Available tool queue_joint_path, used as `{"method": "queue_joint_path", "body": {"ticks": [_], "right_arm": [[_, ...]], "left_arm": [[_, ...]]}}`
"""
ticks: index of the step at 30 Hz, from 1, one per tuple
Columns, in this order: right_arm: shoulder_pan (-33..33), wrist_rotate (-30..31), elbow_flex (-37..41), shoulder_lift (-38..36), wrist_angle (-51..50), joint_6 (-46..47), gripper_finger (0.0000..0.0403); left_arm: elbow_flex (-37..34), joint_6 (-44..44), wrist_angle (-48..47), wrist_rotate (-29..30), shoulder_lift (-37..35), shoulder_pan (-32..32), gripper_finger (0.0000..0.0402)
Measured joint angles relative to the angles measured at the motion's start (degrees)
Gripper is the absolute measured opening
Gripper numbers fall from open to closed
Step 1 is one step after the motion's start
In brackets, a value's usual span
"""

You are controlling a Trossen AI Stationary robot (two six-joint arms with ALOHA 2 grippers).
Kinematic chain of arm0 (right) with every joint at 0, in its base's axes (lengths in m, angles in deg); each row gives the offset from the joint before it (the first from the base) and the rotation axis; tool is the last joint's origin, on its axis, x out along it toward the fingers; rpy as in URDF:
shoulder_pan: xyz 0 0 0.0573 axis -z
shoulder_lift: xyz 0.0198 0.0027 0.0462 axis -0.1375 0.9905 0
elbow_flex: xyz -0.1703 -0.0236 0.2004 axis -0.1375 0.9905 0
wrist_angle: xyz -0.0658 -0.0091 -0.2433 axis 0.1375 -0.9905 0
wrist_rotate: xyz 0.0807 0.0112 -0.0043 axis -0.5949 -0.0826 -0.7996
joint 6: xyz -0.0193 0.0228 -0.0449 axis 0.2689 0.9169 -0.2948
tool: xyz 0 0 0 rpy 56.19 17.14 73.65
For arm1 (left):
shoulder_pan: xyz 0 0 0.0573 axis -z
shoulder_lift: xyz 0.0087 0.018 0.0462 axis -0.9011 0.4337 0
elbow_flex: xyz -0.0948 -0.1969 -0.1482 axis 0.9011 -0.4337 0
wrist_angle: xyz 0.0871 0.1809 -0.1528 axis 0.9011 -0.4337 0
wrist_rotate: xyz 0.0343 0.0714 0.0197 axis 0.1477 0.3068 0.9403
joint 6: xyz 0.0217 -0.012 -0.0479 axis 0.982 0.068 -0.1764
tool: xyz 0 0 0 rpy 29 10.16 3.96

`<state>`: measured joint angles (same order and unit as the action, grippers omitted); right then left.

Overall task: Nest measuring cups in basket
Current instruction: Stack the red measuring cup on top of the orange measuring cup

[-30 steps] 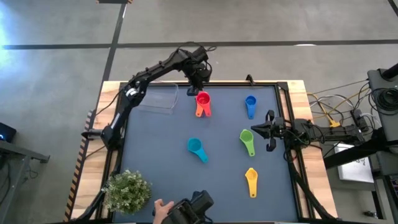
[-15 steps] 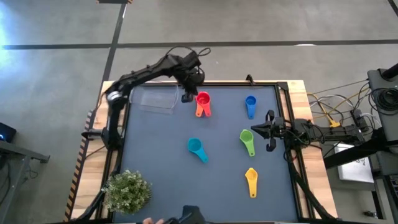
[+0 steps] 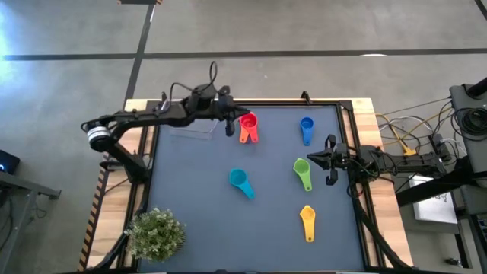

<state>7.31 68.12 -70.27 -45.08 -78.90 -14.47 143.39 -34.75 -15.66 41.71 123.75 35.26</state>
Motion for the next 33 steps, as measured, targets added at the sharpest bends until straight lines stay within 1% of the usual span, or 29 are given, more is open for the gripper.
{"method": "queue_joint_path", "body": {"ticks": [3, 7, 9, 18, 27, 30, 33], "right_arm": [[-0.01, 0.01, 0.0, 0.0, 0.0, 0.01, 0.0009], [0.0, 0.0, 0.01, 0.0, 0.0, 0.01, 0.0009], [-0.01, 0.0, 0.01, 0.0, 0.0, 0.01, 0.0009], [0.0, 0.0, 0.01, 0.0, 0.0, 0.0, 0.0009], [-0.01, 0.01, 0.01, 0.0, 0.0, 0.01, 0.0009], [0.01, -0.01, 0.01, 0.0, -0.01, 0.0, 0.0009], [-0.01, 0.0, 0.02, 0.0, 0.0, 0.01, 0.0009]], "left_arm": [[-3.11, -6.2, 4.37, 0.04, 0.02, 0.0, 0.0], [-3.49, -16.42, 4.99, 1.05, 1.3, -0.02, 0.0], [-3.51, -18.6, 4.71, 2.46, 2.23, -0.02, 0.0], [-3.51, -19.05, 6.04, 3.04, 5.05, -0.02, 0.0], [-3.54, -19.6, 12.87, 2.75, 9.13, 1.2, 0.0001], [-2.69, -19.52, 13.65, 2.72, 11.12, 1.67, 0.0015], [-0.54, -19.49, 12.78, 2.71, 13.32, 1.92, 0.0042]]}}
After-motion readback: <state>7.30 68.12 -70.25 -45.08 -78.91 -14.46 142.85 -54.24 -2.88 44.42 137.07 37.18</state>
